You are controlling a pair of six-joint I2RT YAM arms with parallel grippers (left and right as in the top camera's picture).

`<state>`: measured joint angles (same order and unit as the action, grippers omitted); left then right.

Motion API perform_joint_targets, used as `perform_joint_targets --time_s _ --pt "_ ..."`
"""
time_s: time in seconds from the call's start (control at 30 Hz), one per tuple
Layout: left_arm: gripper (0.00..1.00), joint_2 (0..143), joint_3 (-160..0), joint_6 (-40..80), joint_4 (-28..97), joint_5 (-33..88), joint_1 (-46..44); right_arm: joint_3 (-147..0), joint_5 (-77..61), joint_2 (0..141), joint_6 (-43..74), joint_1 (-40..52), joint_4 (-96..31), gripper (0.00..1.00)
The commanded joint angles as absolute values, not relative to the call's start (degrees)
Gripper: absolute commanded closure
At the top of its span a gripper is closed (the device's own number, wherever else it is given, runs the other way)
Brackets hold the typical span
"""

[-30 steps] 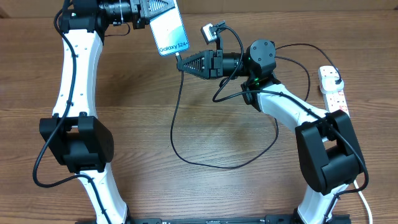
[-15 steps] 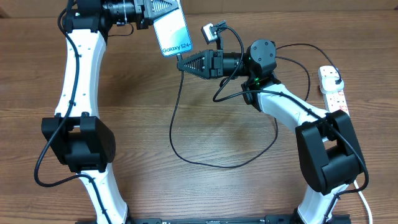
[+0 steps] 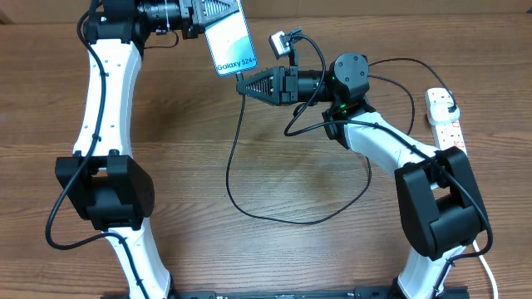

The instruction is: Plug charger to phone and switch on socket

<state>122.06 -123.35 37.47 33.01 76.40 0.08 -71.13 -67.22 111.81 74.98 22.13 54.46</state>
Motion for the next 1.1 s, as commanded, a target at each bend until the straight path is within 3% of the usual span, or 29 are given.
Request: perform_joint_targets --time_s 0.0,0.5,0.57,0.63,0.7,0.93,1.07 --pt "0.96 121.8 -123.9 34.0 33.0 82.7 -1.2 -72.0 -64.1 110.9 75.3 21.1 54.8 0.96" --pt "0.96 121.8 -123.9 32.9 33.0 84.6 -2.2 -72.0 -64.0 110.9 76.7 18.7 54.8 0.96" --pt "0.96 121.8 -123.9 32.9 33.0 83.6 -2.2 -72.0 -64.6 110.9 76.7 18.7 54.8 0.83" --pt "0.96 121.8 -123.9 33.0 33.0 82.3 -1.9 -72.0 -65.4 110.9 76.7 18.6 54.8 0.46" --pt "0.96 121.8 -123.9 33.0 33.0 81.0 -1.3 -72.0 -66.5 110.9 76.7 18.5 54.8 0.23" --pt "0.96 121.8 -123.9 33.0 33.2 80.4 1.9 -72.0 -67.3 110.9 76.7 16.2 53.1 0.15" --pt "0.96 121.8 -123.9 33.8 35.6 80.4 4.0 -72.0 -66.7 110.9 70.0 14.0 38.7 0.15"
